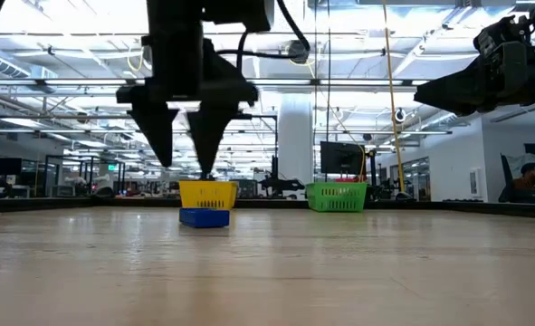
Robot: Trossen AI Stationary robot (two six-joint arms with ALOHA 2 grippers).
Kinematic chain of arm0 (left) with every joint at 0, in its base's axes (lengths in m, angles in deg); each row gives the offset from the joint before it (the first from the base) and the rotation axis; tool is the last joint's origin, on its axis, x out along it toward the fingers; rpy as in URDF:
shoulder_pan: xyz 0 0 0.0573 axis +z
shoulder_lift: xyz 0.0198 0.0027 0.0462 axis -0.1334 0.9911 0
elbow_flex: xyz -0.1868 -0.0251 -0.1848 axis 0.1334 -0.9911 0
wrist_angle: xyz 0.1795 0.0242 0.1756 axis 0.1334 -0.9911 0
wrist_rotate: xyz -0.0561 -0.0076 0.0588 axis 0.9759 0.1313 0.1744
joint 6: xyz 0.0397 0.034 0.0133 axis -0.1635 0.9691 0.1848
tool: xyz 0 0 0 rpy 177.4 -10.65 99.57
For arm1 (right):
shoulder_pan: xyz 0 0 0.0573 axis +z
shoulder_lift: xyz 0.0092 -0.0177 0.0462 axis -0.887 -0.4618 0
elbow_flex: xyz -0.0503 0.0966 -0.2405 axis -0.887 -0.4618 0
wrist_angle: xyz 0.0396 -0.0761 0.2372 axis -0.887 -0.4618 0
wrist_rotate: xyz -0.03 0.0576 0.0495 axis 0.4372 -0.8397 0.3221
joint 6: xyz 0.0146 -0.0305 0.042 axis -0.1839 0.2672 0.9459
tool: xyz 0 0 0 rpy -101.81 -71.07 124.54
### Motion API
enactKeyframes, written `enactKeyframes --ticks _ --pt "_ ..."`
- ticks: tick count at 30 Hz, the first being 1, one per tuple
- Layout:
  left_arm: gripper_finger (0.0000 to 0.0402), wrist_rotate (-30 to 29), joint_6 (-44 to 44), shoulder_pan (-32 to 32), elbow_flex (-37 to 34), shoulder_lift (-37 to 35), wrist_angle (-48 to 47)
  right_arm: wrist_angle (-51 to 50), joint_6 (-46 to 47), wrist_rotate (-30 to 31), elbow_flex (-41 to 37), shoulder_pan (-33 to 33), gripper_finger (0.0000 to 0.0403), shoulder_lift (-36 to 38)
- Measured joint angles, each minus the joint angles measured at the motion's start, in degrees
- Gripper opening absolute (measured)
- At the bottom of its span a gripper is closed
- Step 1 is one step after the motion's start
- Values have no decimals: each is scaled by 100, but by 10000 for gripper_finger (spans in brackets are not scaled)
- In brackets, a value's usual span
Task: Pick & Place Office items
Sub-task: Put the blue digital timer into the yellow bin
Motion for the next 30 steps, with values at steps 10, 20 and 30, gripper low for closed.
enactKeyframes --ticks 10,20,30 --pt "335 913 -710 -62 5 133 749 0 1 -1 -1 -2 207 0" --pt "335 774 1622 -312 13 370 1327 4 0 0 -2 0 205 0" --pt "335 376 2336 -231 18 369 865 2 0 0 0 0 204 0"
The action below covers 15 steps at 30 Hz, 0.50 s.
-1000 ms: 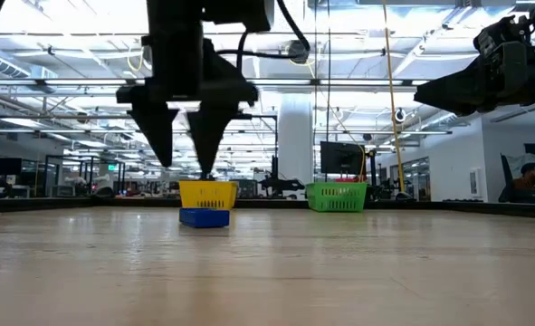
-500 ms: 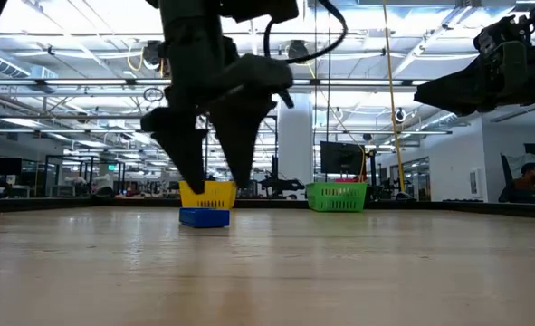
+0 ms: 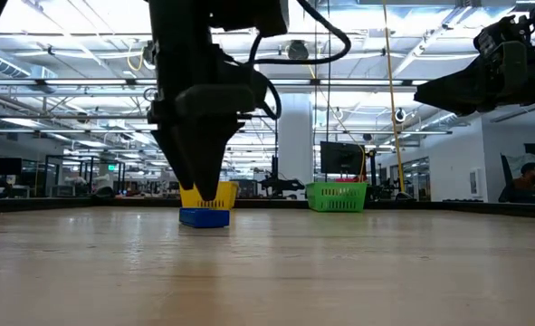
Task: Pick & Place Office items
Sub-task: Put the blue digital timer into the yellow bin
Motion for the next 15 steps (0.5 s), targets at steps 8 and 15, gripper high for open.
enactKeyframes --ticks 8,15 --pt "335 315 -37 252 -8 18 8 0 0 -2 0 -1 207 0" --pt "335 574 265 447 -13 42 10 0 1 -2 0 -2 204 0"
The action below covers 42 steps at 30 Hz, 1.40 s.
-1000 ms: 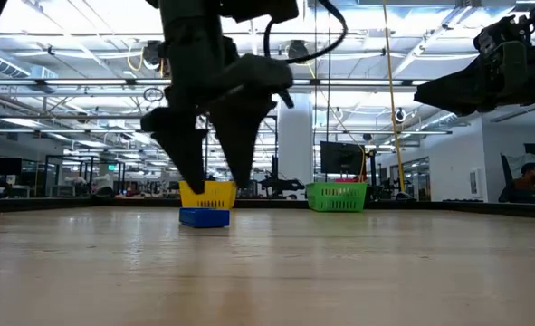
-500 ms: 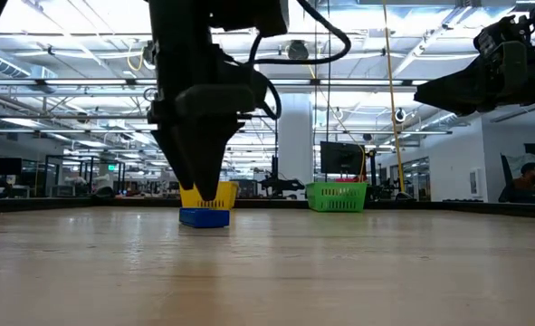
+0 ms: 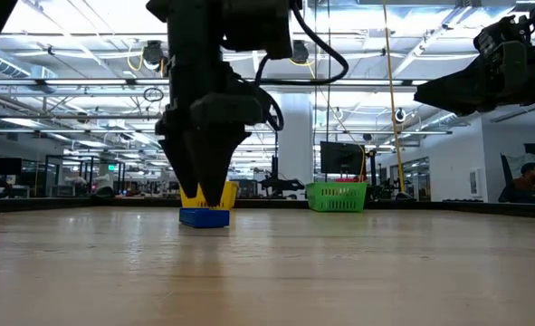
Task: Pick & Place Office items
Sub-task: Put the blue digital timer into the yellow bin
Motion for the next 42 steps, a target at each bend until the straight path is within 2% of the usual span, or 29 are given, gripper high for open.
enactKeyframes --ticks 4,11,25,31,36,40,42 --pt "335 378 -4 49 -138 -4 209 0 -1 0 0 0 207 0" --pt "335 497 107 11 -787 -35 1343 -2 -1 1 -1 1 204 2" --pt "334 171 -13 -92 -992 -29 1489 -4 -1 2 -1 1 204 0" --pt "282 188 45 -94 -1001 -20 1693 -4 -1 0 0 0 208 0" --pt "281 41 122 -99 -1016 -17 1865 -3 -1 2 0 2 204 0" --pt "281 -271 83 -135 -997 -105 1981 -2 -1 0 -2 0 205 0" --pt "281 -605 99 -155 -997 -211 2096 -4 -1 2 0 2 207 2"
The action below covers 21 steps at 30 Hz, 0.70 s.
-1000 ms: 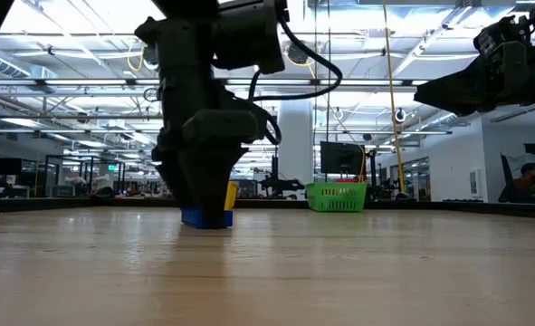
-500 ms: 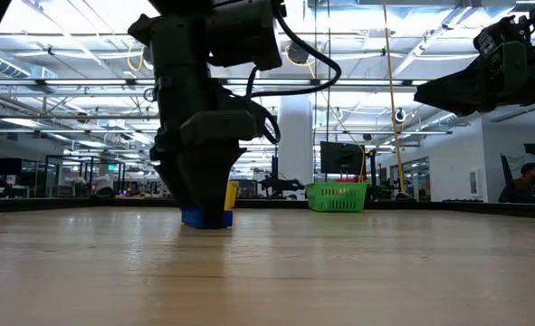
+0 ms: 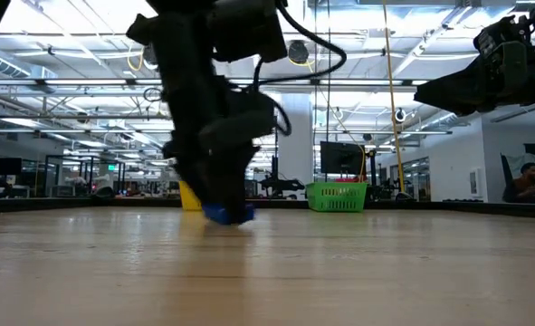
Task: Pick & Place Office items
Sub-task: Put the blue digital timer into the yellow bin
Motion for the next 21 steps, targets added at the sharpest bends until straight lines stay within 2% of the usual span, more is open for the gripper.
enactKeyframes --ticks 8,12,17,21 --pt "281 -1252 758 158 71 -1442 6 2 0 0 0 0 204 0" --pt "281 -1717 1358 472 46 -2242 506 2 2 0 0 -1 207 1" --pt "281 -1453 2015 983 -702 -2704 1873 2 0 0 0 -2 206 -2" --pt "281 -1200 1918 1660 -1575 -2793 2896 2 0 0 -1 0 204 -2"
